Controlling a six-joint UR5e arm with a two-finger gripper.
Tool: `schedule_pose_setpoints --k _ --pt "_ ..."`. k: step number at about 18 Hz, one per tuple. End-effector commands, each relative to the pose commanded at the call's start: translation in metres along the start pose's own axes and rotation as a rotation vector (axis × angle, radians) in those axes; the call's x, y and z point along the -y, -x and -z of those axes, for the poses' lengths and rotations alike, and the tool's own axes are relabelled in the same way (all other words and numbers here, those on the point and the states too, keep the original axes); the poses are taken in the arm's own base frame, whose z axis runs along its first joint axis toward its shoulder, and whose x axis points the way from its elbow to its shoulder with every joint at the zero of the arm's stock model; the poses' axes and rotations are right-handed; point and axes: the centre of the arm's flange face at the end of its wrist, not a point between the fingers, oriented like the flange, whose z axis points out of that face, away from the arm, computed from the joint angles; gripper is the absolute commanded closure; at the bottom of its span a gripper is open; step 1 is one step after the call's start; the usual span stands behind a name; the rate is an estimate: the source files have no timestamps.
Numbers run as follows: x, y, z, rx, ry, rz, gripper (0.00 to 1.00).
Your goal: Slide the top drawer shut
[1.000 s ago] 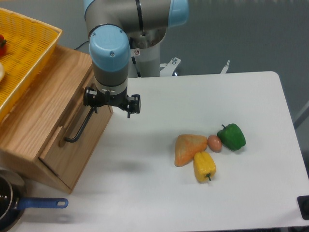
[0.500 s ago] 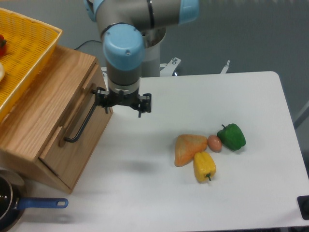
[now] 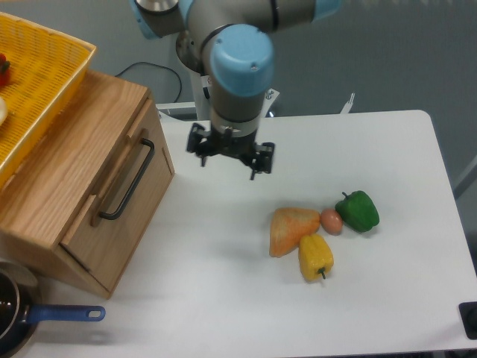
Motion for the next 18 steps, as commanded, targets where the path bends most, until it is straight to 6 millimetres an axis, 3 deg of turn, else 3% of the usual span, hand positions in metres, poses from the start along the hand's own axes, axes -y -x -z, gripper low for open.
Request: schedule_pose_setpoints --k 7,14,18 --pt "-0.060 0.055 0.008 0.030 0.031 -0.244 0.00" --pt "-0.143 0.119 0.007 0.010 0.030 -0.382 0.00" --pt "-0.185 0.134 0.023 0.033 0.026 -0.488 0.00"
